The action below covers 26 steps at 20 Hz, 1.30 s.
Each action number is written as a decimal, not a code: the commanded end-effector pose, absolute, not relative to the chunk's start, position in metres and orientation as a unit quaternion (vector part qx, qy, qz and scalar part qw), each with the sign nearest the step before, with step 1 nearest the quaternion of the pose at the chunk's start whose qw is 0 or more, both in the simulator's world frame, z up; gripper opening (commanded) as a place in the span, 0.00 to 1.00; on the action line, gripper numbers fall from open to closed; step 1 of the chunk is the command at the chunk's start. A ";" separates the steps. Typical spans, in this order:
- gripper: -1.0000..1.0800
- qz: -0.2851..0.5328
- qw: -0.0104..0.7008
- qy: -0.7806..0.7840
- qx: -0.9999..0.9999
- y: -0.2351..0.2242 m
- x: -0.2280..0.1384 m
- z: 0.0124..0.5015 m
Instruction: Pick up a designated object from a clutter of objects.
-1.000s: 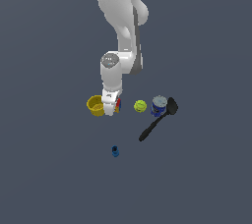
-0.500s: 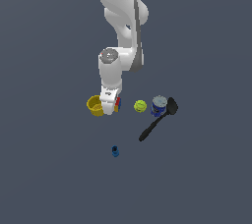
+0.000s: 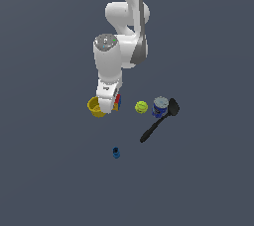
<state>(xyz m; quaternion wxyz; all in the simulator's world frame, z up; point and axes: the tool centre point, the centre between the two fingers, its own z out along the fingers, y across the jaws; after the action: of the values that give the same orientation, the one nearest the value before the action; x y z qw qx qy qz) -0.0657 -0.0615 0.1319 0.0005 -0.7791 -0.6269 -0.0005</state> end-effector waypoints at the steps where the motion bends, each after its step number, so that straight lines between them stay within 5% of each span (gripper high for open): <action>1: 0.00 -0.001 0.000 -0.627 -0.779 -0.062 -0.056 0.154; 26: 0.00 0.000 0.000 -0.627 -0.779 -0.067 0.042 0.356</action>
<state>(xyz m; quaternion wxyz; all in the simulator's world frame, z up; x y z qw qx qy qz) 0.0367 -0.0671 0.3459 0.0005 -0.7793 -0.6266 -0.0001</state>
